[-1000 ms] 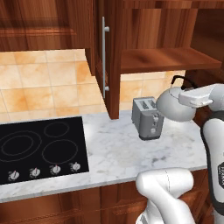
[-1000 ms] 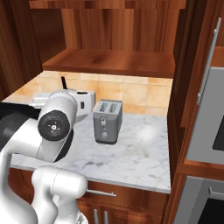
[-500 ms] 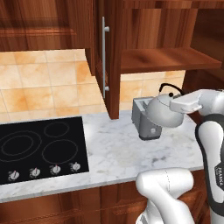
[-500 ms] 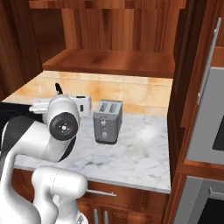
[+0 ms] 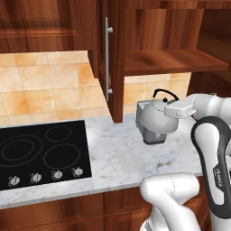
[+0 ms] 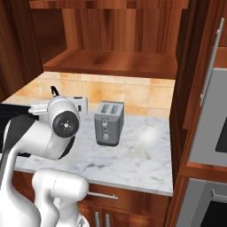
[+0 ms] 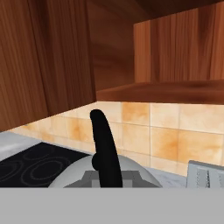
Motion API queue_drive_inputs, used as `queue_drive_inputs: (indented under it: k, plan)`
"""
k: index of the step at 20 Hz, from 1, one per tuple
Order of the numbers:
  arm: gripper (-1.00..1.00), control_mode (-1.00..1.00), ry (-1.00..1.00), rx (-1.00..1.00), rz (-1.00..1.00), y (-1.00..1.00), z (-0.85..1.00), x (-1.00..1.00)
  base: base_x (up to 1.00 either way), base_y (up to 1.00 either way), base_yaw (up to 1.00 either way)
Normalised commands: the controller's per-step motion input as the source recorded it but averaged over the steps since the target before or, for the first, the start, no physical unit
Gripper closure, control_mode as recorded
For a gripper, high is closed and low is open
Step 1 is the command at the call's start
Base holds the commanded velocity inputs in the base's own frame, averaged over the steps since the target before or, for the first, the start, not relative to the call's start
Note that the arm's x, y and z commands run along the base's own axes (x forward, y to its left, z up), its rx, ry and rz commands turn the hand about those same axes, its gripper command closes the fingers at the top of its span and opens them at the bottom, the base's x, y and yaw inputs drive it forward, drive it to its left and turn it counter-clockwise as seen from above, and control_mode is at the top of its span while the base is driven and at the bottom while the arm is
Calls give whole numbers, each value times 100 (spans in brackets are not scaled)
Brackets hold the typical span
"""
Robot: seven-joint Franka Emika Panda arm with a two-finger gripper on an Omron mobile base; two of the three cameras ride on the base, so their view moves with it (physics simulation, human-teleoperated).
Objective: Open the cabinet, pick the kettle from the cabinet, and place it in the sink.
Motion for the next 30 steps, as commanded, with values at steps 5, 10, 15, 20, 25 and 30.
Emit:
queue_drive_inputs:
  k: [5,10,15,20,25,30]
  plan:
    - [100,-100,-3,1,3,13,-25,11,0,0,0]
    - [100,-100,-3,0,3,0,-20,9,0,0,0]
    - [100,-100,-3,0,0,4,-18,6,0,0,0]
    - [100,-100,1,0,0,1,-1,0,0,0,0]
    - [100,-100,0,0,0,0,0,0,0,0,0]
    - [100,-100,0,0,0,0,0,0,0,0,0]
